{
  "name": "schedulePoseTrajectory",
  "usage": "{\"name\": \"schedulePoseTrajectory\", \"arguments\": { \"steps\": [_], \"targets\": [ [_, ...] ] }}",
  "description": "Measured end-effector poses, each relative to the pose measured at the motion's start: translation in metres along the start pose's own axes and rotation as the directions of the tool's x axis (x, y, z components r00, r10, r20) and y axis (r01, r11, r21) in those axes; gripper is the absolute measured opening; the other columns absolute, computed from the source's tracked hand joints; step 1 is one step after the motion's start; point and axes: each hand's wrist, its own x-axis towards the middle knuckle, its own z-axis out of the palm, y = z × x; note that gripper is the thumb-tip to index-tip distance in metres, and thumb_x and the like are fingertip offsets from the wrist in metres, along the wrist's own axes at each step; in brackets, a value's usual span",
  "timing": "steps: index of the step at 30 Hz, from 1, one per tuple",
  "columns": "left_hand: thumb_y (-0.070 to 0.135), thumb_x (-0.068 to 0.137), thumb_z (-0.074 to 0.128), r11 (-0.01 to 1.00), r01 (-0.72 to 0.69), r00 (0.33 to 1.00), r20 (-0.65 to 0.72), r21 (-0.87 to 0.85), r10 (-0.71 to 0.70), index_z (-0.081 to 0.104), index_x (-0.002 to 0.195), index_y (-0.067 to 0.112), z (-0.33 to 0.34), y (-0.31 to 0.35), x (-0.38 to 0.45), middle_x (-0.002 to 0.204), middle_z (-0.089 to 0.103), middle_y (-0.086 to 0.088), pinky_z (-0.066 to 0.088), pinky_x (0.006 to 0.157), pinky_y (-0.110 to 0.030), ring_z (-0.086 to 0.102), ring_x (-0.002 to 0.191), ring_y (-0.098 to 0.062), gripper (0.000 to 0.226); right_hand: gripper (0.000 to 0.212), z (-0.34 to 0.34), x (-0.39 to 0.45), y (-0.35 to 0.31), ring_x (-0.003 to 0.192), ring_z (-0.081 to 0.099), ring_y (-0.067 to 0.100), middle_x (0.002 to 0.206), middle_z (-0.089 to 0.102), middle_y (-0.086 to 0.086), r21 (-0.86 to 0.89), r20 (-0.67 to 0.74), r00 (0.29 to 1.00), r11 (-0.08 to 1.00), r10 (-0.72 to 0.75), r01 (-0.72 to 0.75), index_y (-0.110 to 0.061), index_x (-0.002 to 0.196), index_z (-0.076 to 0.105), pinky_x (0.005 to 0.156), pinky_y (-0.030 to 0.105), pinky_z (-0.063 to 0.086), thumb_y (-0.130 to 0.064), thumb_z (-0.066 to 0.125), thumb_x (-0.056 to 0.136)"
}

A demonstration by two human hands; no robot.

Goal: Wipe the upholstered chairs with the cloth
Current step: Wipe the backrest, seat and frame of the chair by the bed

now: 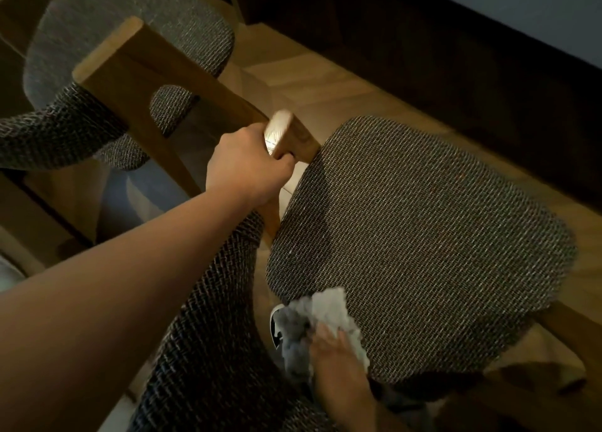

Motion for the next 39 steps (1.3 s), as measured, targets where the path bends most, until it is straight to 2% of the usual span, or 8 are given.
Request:
{"name": "schedulePoseTrajectory", "arguments": {
  "steps": [3, 8, 14, 19, 26, 32, 35, 39],
  "targets": [
    [0.043, 0.078, 0.062, 1.0, 0.01, 1.0, 0.001, -0.013, -0.01, 0.058, 0.082, 0.019, 0.0, 0.0, 0.0, 0.075, 0.063, 0.0, 0.055, 0.067, -0.037, 0.061, 0.07, -0.021, 0.025, 0.039, -0.015, -0.008, -0.013, 0.117, 0.049, 0.011, 0.134, 0.053, -0.002, 0.272, -0.017, 0.988, 0.951, 0.156, -0.145, -0.015, 0.127, 0.056, 0.105, 0.031, 0.031, -0.011, 0.035, 0.095],
    [0.041, 0.077, 0.063, 1.0, 0.014, 1.0, 0.001, -0.014, -0.014, 0.054, 0.074, 0.021, 0.0, 0.0, 0.001, 0.071, 0.062, 0.001, 0.052, 0.064, -0.035, 0.06, 0.069, -0.021, 0.022, 0.026, -0.146, -0.013, -0.007, 0.073, 0.063, 0.013, 0.087, 0.066, 0.0, 0.909, -0.091, 0.854, 0.393, 0.513, -0.139, -0.011, 0.098, 0.062, 0.054, 0.011, 0.048, 0.006, 0.044, 0.093],
    [0.039, 0.08, 0.065, 1.0, 0.015, 1.0, 0.014, -0.003, -0.015, 0.053, 0.076, 0.022, 0.0, 0.002, 0.001, 0.071, 0.059, 0.003, 0.046, 0.062, -0.031, 0.059, 0.068, -0.018, 0.022, 0.019, -0.296, 0.014, 0.07, 0.089, 0.063, 0.022, 0.099, 0.061, 0.002, 0.723, -0.61, 0.443, 0.691, 0.657, -0.029, -0.017, 0.109, 0.06, 0.074, 0.038, 0.053, -0.016, 0.046, 0.096],
    [0.043, 0.077, 0.065, 1.0, 0.016, 1.0, 0.006, 0.02, -0.016, 0.053, 0.076, 0.022, 0.002, 0.0, 0.003, 0.075, 0.063, 0.0, 0.053, 0.068, -0.038, 0.062, 0.072, -0.024, 0.024, 0.039, -0.291, 0.08, 0.117, 0.115, 0.051, 0.037, 0.134, 0.047, 0.019, 0.218, -0.545, 0.657, 0.845, 0.521, -0.489, -0.009, 0.133, 0.043, 0.093, 0.044, 0.043, -0.005, 0.043, 0.094],
    [0.043, 0.077, 0.064, 1.0, 0.005, 1.0, 0.014, 0.023, -0.005, 0.057, 0.085, 0.021, 0.0, 0.002, 0.003, 0.079, 0.064, 0.001, 0.055, 0.074, -0.04, 0.063, 0.076, -0.022, 0.025, 0.061, -0.146, 0.061, 0.056, 0.135, 0.035, 0.032, 0.15, 0.029, 0.012, 0.027, -0.427, 0.858, 0.952, 0.287, -0.305, -0.015, 0.142, 0.034, 0.106, 0.04, 0.038, 0.01, 0.036, 0.087],
    [0.041, 0.08, 0.064, 0.999, -0.012, 1.0, 0.013, 0.041, 0.012, 0.055, 0.089, 0.02, -0.001, 0.005, 0.001, 0.078, 0.06, 0.002, 0.055, 0.075, -0.04, 0.062, 0.078, -0.023, 0.025, 0.054, -0.037, -0.012, 0.018, 0.145, 0.014, 0.016, 0.156, 0.023, 0.0, 0.1, 0.035, 0.997, 0.993, 0.066, -0.07, -0.017, 0.147, 0.029, 0.12, 0.036, 0.012, -0.018, 0.011, 0.097],
    [0.04, 0.082, 0.063, 0.999, -0.005, 1.0, 0.014, 0.049, 0.005, 0.053, 0.09, 0.021, -0.001, 0.006, 0.0, 0.072, 0.055, 0.008, 0.052, 0.073, -0.036, 0.061, 0.077, -0.022, 0.023, 0.037, -0.054, -0.016, 0.002, 0.11, 0.055, 0.019, 0.12, 0.059, 0.009, 0.522, 0.155, 0.982, 0.835, 0.107, -0.173, -0.014, 0.108, 0.068, 0.095, 0.025, 0.041, -0.005, 0.034, 0.097],
    [0.04, 0.082, 0.063, 0.999, -0.019, 1.0, 0.012, 0.048, 0.018, 0.053, 0.089, 0.021, -0.001, 0.005, 0.0, 0.076, 0.059, 0.003, 0.054, 0.074, -0.038, 0.062, 0.077, -0.023, 0.023, 0.021, -0.15, -0.018, 0.008, 0.075, 0.069, 0.011, 0.08, 0.073, 0.001, 0.65, -0.016, 0.983, 0.749, 0.181, -0.127, -0.007, 0.089, 0.067, 0.065, 0.024, 0.053, -0.003, 0.047, 0.094]
  ]
}}
